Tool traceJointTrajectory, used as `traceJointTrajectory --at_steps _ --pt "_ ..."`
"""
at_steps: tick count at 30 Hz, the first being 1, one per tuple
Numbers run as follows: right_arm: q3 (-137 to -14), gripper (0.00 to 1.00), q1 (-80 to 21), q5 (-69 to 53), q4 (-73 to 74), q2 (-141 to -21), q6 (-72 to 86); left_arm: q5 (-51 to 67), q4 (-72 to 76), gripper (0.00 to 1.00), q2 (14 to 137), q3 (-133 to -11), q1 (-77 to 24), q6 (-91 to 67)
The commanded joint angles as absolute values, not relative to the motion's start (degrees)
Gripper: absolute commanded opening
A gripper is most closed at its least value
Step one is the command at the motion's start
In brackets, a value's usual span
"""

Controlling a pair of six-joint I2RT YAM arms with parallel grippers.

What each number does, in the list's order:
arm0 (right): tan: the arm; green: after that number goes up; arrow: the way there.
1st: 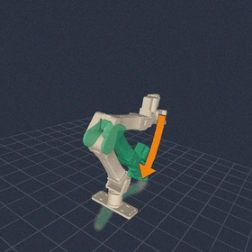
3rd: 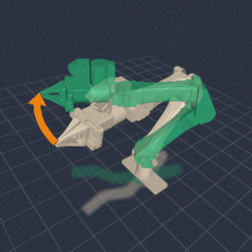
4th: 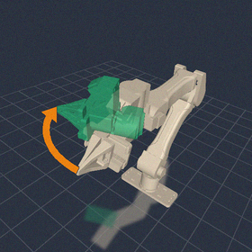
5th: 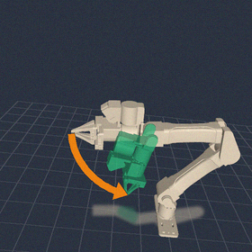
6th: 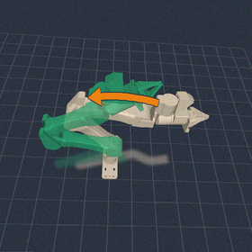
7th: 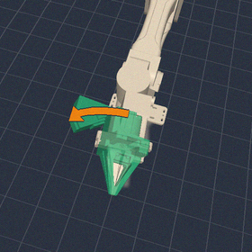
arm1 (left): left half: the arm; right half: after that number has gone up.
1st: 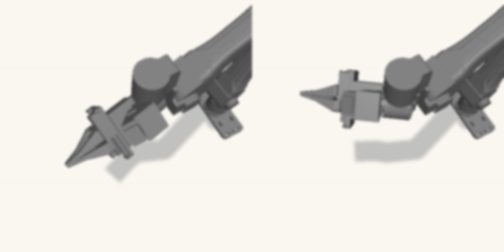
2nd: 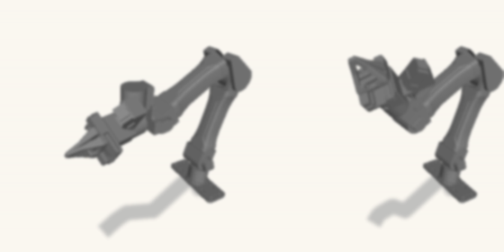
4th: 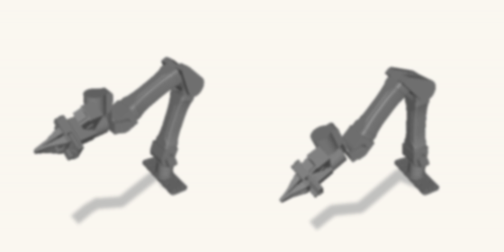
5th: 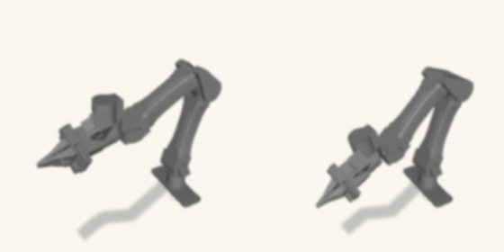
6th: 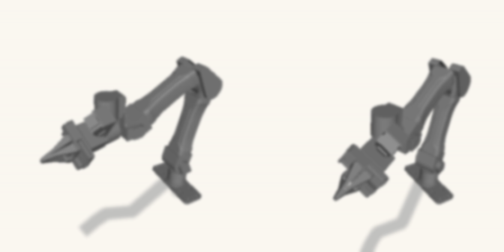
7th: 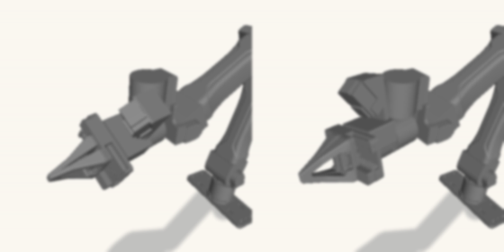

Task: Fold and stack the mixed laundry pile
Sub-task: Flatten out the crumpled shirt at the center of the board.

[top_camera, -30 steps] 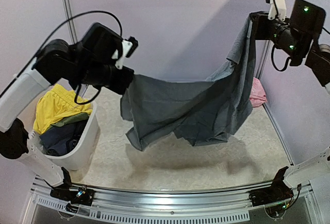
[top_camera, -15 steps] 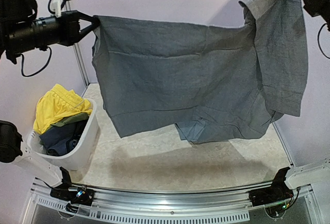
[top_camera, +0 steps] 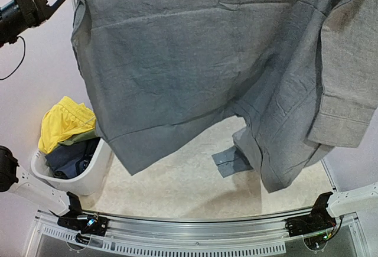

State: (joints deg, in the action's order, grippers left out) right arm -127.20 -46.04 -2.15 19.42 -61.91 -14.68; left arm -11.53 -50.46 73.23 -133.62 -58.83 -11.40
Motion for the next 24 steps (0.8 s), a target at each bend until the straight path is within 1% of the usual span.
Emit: traceJointTrajectory --at_steps 1,4,6,9,13,16,21,24 --pt "-127.3 0.0 -45.7 2.6 9.0 -68.7 -22.1 -15.5 -45.0 0.0 79.4 -138.2 -57.9 -6.7" --pt "-128.3 0.0 -45.6 1.9 4.3 -72.4 -27.0 -15.4 -45.5 0.0 83.3 -144.8 -57.3 -5.1" --pt "-130.5 0.0 -45.7 1.2 4.0 -74.1 -27.1 -15.4 -45.9 0.0 83.8 -146.6 -57.2 -5.2" --pt "-131.5 0.0 -45.7 -1.8 4.5 -74.0 -24.8 -14.6 -44.4 0.0 80.2 -142.3 -57.2 -6.6" --pt "-131.5 0.0 -45.7 -5.2 4.8 -71.0 -19.3 -11.3 -38.8 0.0 73.1 -133.7 -57.1 -9.6" --pt "-131.5 0.0 -45.7 -6.8 3.7 -68.6 -15.6 -9.5 -35.2 0.0 69.6 -130.3 -57.2 -11.2" --pt "-131.8 0.0 -45.6 -7.5 1.2 -66.1 -13.3 -6.6 -32.5 0.0 68.9 -130.9 -57.2 -11.9" --pt "-134.7 0.0 -45.7 -8.9 0.5 -66.8 -13.0 -3.7 -31.2 0.0 72.1 -135.4 -57.1 -11.7"
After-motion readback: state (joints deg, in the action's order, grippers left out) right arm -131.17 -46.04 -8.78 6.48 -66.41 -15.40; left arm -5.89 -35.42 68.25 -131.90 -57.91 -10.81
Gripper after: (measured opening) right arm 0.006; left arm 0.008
